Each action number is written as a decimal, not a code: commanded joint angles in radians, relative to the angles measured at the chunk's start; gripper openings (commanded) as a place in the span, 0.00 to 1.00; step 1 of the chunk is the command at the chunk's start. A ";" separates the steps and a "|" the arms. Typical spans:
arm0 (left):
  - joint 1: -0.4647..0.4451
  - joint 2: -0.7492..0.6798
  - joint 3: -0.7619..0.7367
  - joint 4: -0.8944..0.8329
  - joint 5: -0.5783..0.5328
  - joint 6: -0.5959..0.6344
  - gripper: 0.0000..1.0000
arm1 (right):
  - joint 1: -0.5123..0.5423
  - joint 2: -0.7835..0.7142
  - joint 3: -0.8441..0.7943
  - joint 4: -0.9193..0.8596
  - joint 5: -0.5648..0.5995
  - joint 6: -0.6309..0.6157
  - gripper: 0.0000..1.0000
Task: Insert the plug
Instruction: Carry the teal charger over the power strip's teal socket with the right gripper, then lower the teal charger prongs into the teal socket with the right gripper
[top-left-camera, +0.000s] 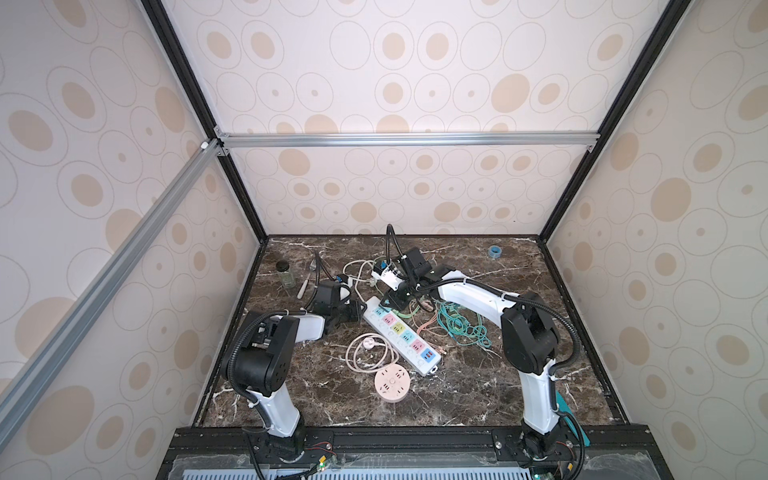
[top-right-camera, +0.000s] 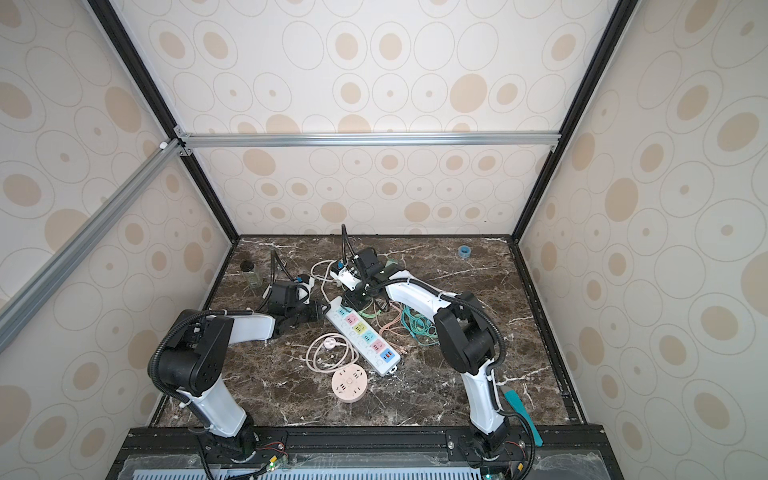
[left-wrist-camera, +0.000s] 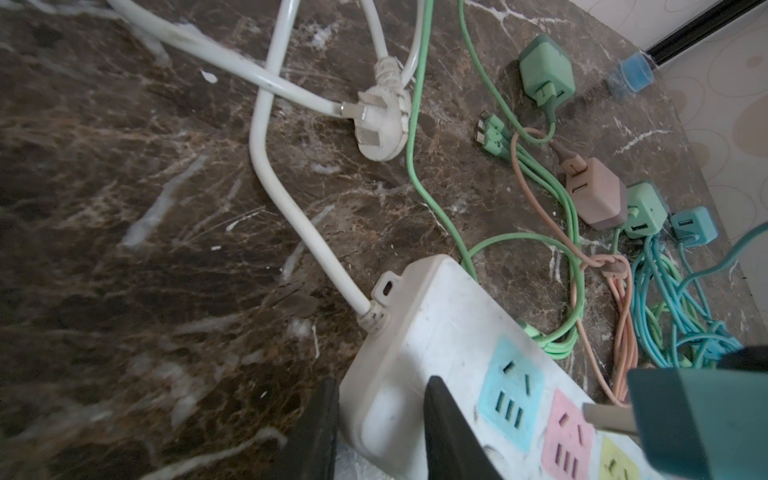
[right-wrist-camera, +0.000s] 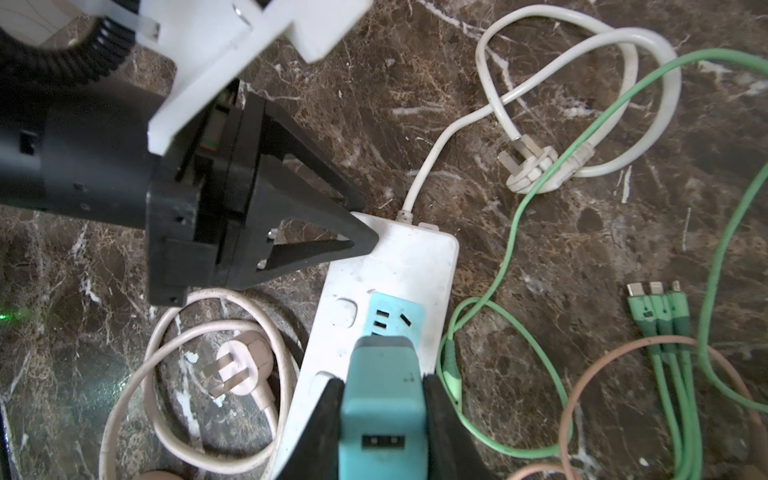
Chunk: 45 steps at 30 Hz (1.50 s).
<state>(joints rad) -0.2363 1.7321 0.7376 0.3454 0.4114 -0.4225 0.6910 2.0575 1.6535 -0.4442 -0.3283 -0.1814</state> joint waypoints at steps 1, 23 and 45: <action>0.005 0.020 0.017 -0.017 0.014 0.003 0.34 | 0.013 0.013 0.034 -0.005 0.005 -0.010 0.05; 0.005 0.024 0.008 0.000 0.039 -0.001 0.34 | 0.040 0.052 0.037 0.025 0.032 0.011 0.03; 0.005 0.025 0.016 -0.002 0.053 -0.006 0.34 | 0.041 0.089 0.055 0.039 0.049 0.013 0.03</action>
<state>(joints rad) -0.2317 1.7412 0.7376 0.3542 0.4400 -0.4263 0.7212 2.1216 1.6848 -0.4107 -0.2878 -0.1642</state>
